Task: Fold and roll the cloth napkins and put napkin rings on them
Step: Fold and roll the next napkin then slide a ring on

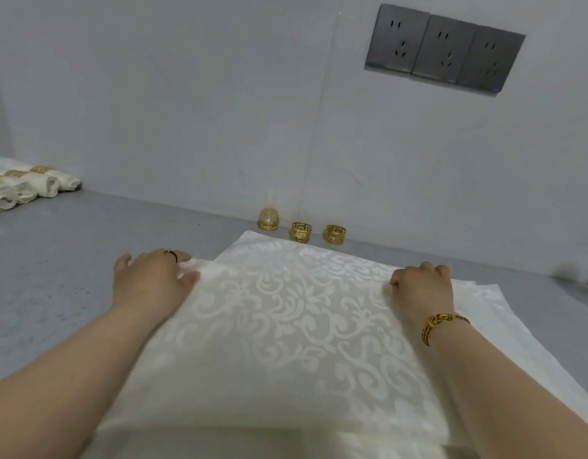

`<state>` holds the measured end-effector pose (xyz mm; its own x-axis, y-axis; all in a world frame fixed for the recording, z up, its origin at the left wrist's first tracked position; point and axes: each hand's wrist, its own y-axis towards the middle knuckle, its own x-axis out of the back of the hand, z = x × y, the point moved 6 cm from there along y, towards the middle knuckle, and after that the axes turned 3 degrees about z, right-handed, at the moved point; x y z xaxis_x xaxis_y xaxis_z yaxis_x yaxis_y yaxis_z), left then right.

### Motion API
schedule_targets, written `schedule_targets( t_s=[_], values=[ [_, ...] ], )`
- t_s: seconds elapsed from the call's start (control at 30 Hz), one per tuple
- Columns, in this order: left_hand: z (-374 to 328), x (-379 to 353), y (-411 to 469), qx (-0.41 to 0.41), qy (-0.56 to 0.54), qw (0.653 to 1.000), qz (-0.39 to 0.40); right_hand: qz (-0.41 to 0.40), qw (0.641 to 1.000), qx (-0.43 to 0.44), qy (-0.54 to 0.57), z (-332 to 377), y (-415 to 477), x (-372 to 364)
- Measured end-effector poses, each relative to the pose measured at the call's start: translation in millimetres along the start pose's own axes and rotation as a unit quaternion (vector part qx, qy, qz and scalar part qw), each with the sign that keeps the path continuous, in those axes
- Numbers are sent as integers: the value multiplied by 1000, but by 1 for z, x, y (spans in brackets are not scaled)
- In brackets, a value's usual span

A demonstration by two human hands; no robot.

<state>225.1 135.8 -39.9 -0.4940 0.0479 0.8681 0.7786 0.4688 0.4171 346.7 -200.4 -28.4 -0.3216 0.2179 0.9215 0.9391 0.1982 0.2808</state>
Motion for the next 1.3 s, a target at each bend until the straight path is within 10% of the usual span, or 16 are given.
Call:
schedule_targets(
  t_s=[0.33,0.53,0.7,1.0,1.3],
  values=[
    [-16,7,-4,-117,-115,986,8,-7,997,0,78,4,-11,-5],
    [-75,25,-92,-328,-161,891,269,-23,949,175,260,17,-97,45],
    [-71,50,-165,-518,-48,850,81,-2,933,300,197,9,-183,47],
    [-57,47,-150,-427,81,899,49,-66,980,179,62,-16,-185,33],
    [-34,95,-186,-417,16,908,32,-57,962,188,188,-39,-248,83]
  ],
)
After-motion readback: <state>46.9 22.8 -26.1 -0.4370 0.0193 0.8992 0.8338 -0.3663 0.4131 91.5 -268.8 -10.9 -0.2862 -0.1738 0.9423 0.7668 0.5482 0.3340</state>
